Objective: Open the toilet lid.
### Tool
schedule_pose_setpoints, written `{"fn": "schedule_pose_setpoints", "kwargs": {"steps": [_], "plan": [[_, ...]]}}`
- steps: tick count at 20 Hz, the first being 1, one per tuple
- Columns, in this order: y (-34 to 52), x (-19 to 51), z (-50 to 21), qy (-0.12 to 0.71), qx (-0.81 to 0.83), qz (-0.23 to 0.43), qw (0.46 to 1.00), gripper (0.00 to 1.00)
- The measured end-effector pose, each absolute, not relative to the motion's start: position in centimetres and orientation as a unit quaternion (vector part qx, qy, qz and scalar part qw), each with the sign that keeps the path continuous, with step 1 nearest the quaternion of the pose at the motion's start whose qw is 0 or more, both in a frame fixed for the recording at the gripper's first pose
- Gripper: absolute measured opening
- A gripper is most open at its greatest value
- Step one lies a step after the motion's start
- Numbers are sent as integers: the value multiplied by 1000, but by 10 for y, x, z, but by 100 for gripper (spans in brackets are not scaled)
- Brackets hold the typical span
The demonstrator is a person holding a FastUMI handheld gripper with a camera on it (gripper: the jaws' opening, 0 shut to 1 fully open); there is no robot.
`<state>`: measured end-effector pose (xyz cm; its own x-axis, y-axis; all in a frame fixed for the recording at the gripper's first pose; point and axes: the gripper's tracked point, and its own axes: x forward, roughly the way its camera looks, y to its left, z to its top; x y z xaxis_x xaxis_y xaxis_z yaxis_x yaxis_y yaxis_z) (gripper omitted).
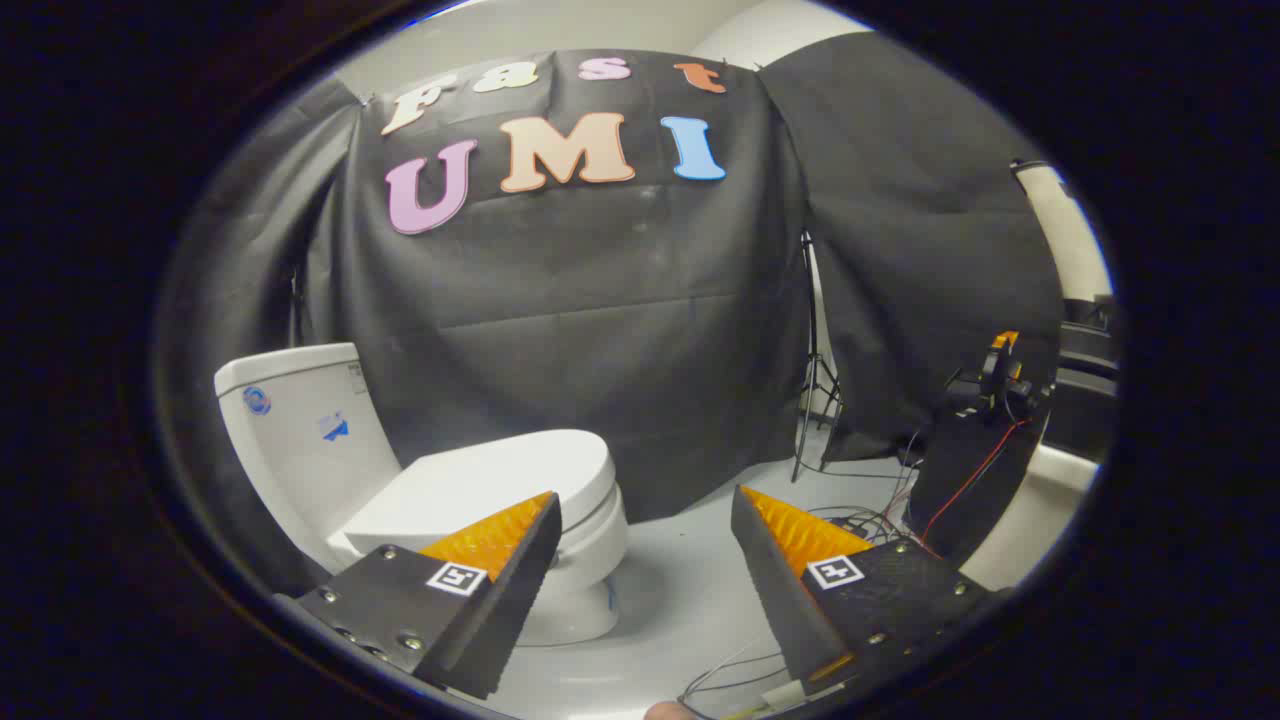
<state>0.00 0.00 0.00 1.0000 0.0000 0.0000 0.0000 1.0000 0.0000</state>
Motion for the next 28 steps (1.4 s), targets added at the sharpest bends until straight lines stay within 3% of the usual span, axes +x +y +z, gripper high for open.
{"fn": "schedule_pose_setpoints", "kwargs": {"steps": [16, 21, 28], "plan": [[46, 39, -1, 9, -34, 50, 998, 100], [77, 56, -10, 43, -15, 64, 997, 100], [95, 85, -50, 128, 10, 30, 991, 100]]}}
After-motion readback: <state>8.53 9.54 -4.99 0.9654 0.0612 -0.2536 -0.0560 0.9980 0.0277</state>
